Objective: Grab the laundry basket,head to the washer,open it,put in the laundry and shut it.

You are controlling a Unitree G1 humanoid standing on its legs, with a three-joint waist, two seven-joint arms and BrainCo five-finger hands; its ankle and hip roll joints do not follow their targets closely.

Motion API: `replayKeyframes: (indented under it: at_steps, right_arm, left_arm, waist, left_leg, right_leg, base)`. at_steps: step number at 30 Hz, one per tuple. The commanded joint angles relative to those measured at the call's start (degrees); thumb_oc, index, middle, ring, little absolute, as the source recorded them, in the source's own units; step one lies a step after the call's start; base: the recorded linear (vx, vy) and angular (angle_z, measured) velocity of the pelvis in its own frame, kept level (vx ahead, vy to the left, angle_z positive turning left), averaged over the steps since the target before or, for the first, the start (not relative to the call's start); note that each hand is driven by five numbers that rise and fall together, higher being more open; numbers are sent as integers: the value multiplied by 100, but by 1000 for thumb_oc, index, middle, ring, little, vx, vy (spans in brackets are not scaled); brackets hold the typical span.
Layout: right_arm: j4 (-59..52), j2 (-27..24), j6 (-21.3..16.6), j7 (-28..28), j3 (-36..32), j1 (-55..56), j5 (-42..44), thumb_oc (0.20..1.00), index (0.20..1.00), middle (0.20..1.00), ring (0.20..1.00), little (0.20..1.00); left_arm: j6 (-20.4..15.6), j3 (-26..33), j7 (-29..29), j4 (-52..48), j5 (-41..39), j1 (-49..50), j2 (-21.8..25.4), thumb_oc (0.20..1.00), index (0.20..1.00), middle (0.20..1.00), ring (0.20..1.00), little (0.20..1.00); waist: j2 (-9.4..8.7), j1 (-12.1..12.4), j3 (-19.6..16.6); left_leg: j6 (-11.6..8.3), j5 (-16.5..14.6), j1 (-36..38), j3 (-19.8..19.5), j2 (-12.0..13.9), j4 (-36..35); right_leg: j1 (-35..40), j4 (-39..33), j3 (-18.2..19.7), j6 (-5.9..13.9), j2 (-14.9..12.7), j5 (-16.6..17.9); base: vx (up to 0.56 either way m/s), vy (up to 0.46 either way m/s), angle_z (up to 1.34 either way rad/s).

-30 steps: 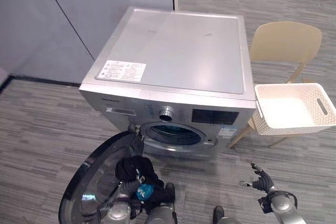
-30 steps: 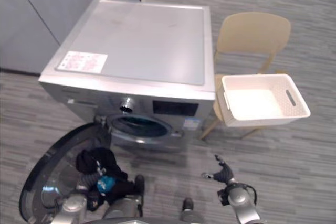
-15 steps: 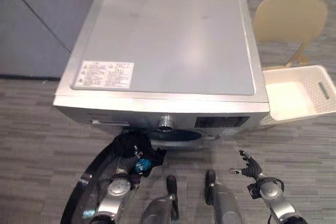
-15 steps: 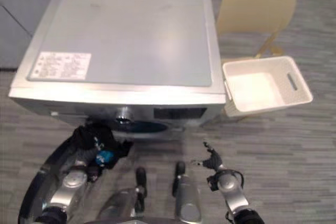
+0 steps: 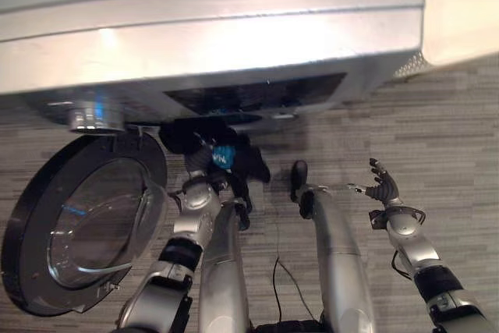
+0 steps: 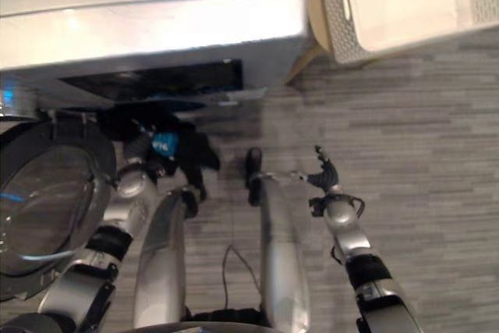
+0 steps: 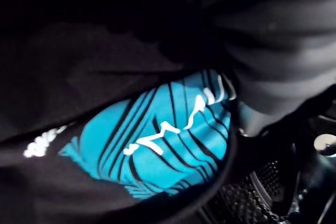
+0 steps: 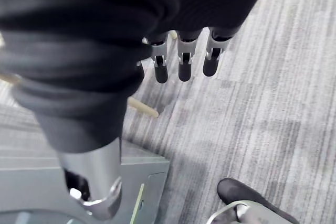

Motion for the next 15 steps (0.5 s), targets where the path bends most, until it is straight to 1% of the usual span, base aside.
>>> replayKeyframes:
  at_steps: [1,3,4,5,6,7,8,10,11,12,13,14,15]
  right_arm:
    - [-549,-73,-417,-69,64,500,232,1000,1000,1000,1000,1000]
    - [-598,-110,-520,-32,44,515,278,1000,1000,1000,1000,1000]
    - [-598,-109,-520,-31,43,513,278,1000,1000,1000,1000,1000]
    - [-613,-107,-614,46,68,536,340,1000,1000,1000,1000,1000]
    - [-599,-115,-666,83,91,542,358,1000,1000,1000,1000,1000]
    - [-597,-111,-666,83,89,539,358,1000,1000,1000,1000,1000]
    - [-567,-121,-699,106,123,542,401,1000,1000,1000,1000,1000]
    - [-550,-125,-773,180,187,506,483,1000,1000,1000,1000,1000]
    - [-518,-120,-831,269,264,529,517,1000,1000,1000,1000,1000]
    - [-516,-117,-832,269,262,528,517,1000,1000,1000,1000,1000]
    - [-499,-149,-843,297,299,546,551,1000,1000,1000,1000,1000]
    - [-542,-177,-879,321,301,552,564,1000,1000,1000,1000,1000]
    - [-618,-244,-910,402,364,565,609,1000,1000,1000,1000,1000]
  left_arm:
    - [-789,350,569,189,-507,-1036,999,200,200,200,200,200]
    - [-846,334,710,136,-410,-1624,1560,200,200,200,200,200]
    - [-847,332,709,139,-411,-1627,1561,200,200,200,200,200]
    - [-878,170,868,67,-168,-2110,2010,200,200,200,200,200]
    - [-902,54,983,-13,-17,-2405,2196,200,200,200,200,200]
    - [-902,49,984,-10,-17,-2412,2197,200,200,200,200,200]
    - [-905,-20,1079,-17,128,-2627,2357,200,200,200,200,200]
    - [-909,-274,1251,-37,385,-3077,2593,200,200,200,200,200]
    - [-849,-541,1368,-69,728,-3405,2738,200,200,200,200,200]
    - [-849,-546,1369,-66,728,-3411,2738,200,200,200,200,200]
    - [-789,-697,1386,-83,911,-3550,2787,222,222,222,222,222]
    - [-733,-904,1404,-51,1143,-3725,2831,536,536,536,536,536]
    - [-540,-1272,1247,165,1501,-3924,2918,1000,1000,1000,1000,1000]
  waist:
    - [173,-293,-880]
    - [180,-363,-929]
    - [181,-362,-936]
    - [173,-420,-977]
    - [165,-444,-995]
    - [165,-441,-999]
    - [164,-468,-1014]
    - [138,-521,-1038]
    - [119,-566,-1085]
    - [118,-564,-1090]
    - [116,-594,-1099]
    - [109,-605,-1126]
    - [110,-644,-1142]
  left_leg:
    - [45,-324,-1200,-204,148,613]
    - [79,-434,-1601,-265,173,932]
    - [79,-437,-1615,-267,174,940]
    - [111,-518,-1875,-328,195,1143]
    - [135,-565,-2004,-369,205,1239]
    - [135,-568,-2015,-372,206,1246]
    - [148,-596,-2096,-397,209,1304]
    - [161,-640,-2329,-441,193,1420]
    - [169,-664,-2522,-467,188,1513]
    - [169,-664,-2531,-468,188,1516]
    - [183,-669,-2609,-493,178,1548]
    - [195,-674,-2752,-516,155,1615]
    - [199,-667,-2900,-536,152,1673]
  right_leg:
    - [-673,202,273,348,-360,-414]
    - [-1017,452,299,347,-351,-476]
    - [-1029,458,298,346,-351,-479]
    - [-1265,604,322,353,-342,-509]
    - [-1373,676,322,353,-339,-538]
    - [-1383,681,321,352,-339,-541]
    - [-1446,716,338,355,-321,-554]
    - [-1642,785,344,370,-318,-556]
    - [-1804,817,340,382,-329,-540]
    - [-1811,820,339,382,-329,-541]
    - [-1868,828,347,390,-320,-528]
    - [-1986,862,348,394,-323,-522]
    - [-2129,890,360,406,-318,-491]
  base:
    - [23,27,-17]
    - [19,6,-28]
    - [34,-3,-11]
    - [44,5,-1]
    - [43,5,2]
    - [0,0,0]
    - [0,0,0]
    - [38,22,5]
    - [30,16,7]
    - [14,0,6]
    - [-4,7,5]
    - [-26,26,3]
    - [-28,37,3]
